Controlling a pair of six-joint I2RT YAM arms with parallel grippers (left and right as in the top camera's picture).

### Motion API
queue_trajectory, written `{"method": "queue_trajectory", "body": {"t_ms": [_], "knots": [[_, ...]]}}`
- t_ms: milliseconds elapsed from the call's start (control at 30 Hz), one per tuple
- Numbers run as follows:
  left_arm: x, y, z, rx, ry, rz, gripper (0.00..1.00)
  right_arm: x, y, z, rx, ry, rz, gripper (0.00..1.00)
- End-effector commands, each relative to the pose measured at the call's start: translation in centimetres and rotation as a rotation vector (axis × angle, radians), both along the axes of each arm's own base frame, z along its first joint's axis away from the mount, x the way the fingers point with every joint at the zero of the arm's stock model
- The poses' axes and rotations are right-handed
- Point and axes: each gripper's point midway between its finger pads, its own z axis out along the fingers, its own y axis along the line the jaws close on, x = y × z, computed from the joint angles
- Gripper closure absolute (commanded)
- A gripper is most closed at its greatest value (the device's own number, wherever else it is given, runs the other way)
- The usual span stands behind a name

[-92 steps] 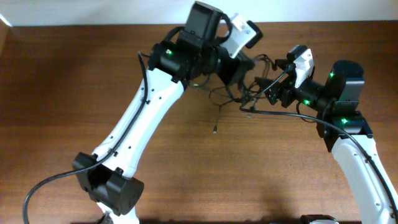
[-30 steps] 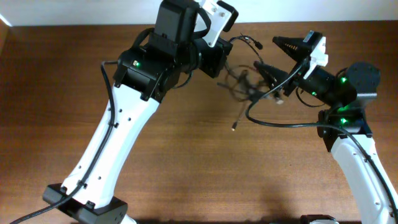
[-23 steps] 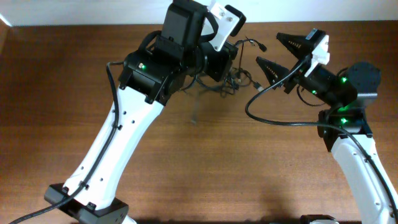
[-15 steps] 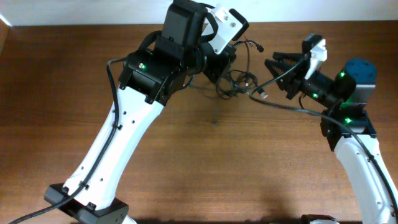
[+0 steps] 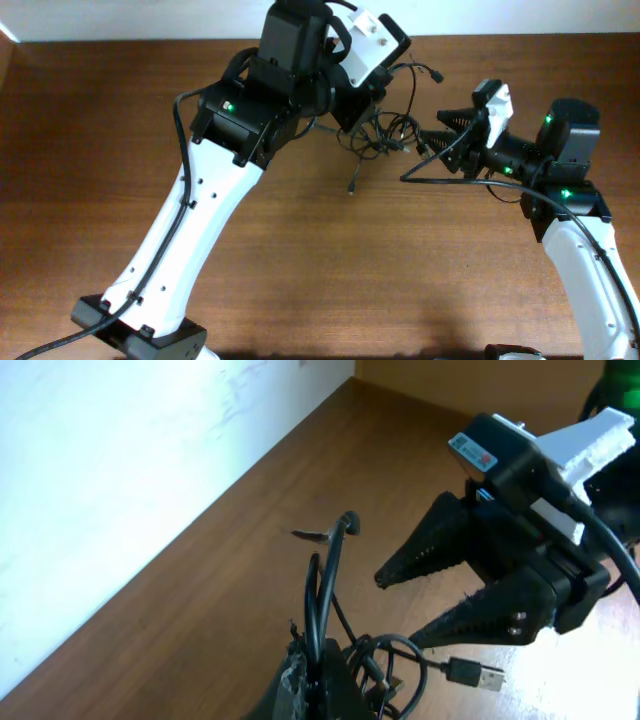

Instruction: Untangle cables

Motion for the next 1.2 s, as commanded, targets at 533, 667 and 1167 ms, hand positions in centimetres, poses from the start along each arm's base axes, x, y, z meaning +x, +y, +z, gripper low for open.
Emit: {"method": "queue_trajectory", "body": {"t_ms": [533, 667, 1167], "knots": [[-4.4, -2.2, 4.2, -0.149, -0.042, -0.259, 1.0, -3.2, 2.0, 1.6, 0.057, -0.091, 0.233, 0.22], [-5.0, -2.5, 4.5, -0.169, -0.037, -0.296, 1.0, -3.3, 2.1, 1.6, 0.06, -0.09, 0.239, 0.28], [-3.2, -1.8, 4.2, -0.128, -0.074, -0.201, 1.0, -5.1, 2.8, 2.5, 0.118, -0.096, 0.35, 0.96]]}}
